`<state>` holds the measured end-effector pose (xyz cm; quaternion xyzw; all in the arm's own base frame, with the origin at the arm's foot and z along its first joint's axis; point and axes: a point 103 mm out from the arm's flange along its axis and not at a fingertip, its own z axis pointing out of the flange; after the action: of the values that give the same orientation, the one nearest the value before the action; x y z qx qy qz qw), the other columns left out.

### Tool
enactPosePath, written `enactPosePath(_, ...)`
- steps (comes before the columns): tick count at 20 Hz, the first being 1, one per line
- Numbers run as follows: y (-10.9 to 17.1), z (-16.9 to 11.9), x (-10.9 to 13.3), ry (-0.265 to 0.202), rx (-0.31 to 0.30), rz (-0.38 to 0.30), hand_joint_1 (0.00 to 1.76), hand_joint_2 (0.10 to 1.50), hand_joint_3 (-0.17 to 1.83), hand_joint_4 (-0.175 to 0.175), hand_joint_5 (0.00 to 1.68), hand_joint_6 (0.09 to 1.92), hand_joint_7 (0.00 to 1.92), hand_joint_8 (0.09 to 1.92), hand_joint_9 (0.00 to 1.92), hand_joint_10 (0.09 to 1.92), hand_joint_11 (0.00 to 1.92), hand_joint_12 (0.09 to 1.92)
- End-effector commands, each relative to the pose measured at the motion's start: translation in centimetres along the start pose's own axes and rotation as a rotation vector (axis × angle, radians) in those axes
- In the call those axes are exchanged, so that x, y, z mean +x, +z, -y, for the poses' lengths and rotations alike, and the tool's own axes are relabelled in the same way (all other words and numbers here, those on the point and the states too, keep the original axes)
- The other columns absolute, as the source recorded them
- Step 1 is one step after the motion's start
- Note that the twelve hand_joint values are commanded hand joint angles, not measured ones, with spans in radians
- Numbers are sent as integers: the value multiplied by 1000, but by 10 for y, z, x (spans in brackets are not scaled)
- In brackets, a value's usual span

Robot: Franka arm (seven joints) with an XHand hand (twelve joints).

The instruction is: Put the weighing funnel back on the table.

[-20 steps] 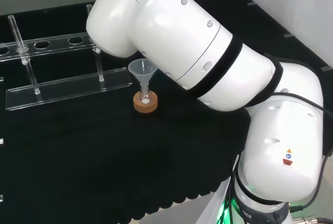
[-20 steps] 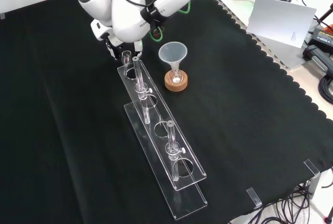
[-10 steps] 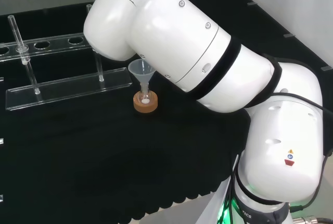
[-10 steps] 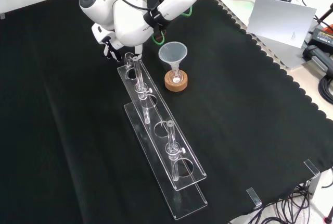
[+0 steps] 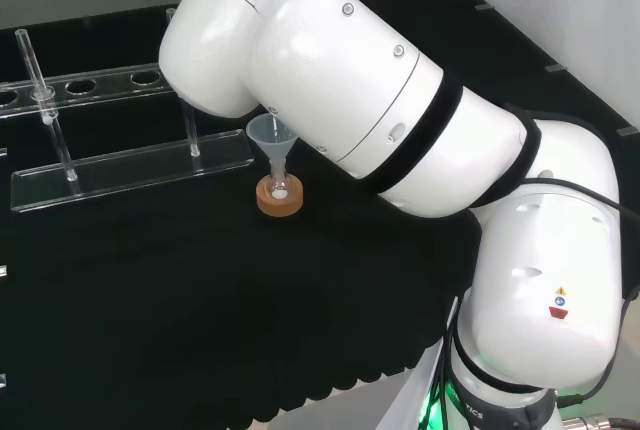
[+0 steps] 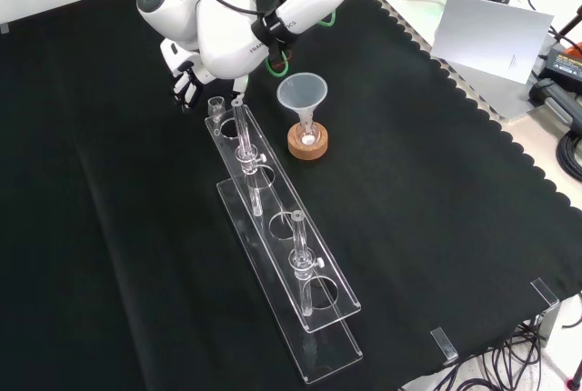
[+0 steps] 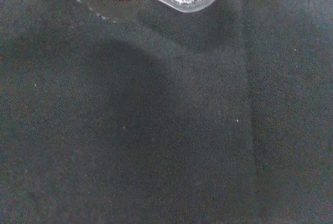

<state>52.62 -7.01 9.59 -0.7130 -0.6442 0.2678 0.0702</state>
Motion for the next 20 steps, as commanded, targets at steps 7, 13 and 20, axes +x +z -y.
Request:
enactPosePath(7,-25,38,-16,3,-55,-40,879,688,351,-53,334,87,49,708,624,87,271,1318)
enactPosePath(13,-50,74,-28,32,-93,-71,851,678,363,-53,318,87,39,704,615,87,256,1326)
enactPosePath(20,-77,117,-35,39,-121,-154,765,690,379,-53,315,87,54,707,626,87,257,1333)
